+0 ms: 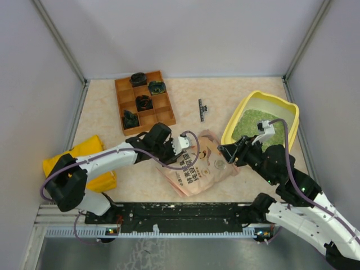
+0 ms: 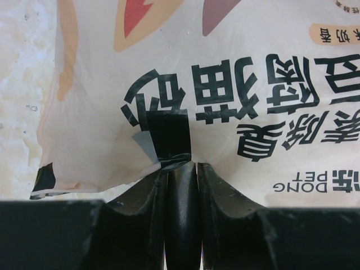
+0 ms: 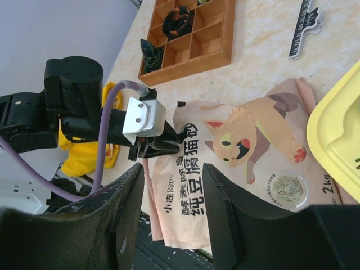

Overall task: Fill the litter box with clean litter
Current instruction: 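Scoop the cat litter from the cat litter bag.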

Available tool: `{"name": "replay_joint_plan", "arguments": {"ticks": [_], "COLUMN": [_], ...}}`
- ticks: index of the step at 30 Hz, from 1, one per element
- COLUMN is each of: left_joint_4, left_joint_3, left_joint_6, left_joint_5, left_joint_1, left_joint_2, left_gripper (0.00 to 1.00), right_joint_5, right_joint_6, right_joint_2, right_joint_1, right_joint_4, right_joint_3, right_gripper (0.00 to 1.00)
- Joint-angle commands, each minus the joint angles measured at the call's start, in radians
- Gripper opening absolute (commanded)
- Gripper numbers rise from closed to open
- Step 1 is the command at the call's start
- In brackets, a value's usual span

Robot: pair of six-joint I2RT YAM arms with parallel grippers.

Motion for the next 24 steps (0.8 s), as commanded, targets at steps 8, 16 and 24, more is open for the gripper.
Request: {"name": "replay_joint_plan", "arguments": {"ticks": [8, 16, 24], "left_joint_4": [0.242, 0.314, 0.334], "left_joint_3": [-0.161, -0.237, -0.289], "left_joint_6": [-0.04, -0.049, -0.067], "left_joint_5": [0.051, 0.053, 0.077], "left_joint_1": [-0.01, -0.005, 0.042], "left_joint_2": [-0.088, -0.152, -0.234], "left_gripper": [0.0, 0.0, 0.0], "right_joint_5": [0.01, 0.012, 0.009], "right_joint_6": [0.003, 0.003, 0.01], "right_joint_2": [-0.023, -0.023, -0.021], "right_joint_1": [-0.005, -0.005, -0.005], "right_joint_4": [0.036, 0.043, 0.031], "right_joint_3": [0.005, 0.004, 0.001], "right_gripper": [0.46, 0.46, 0.46]}}
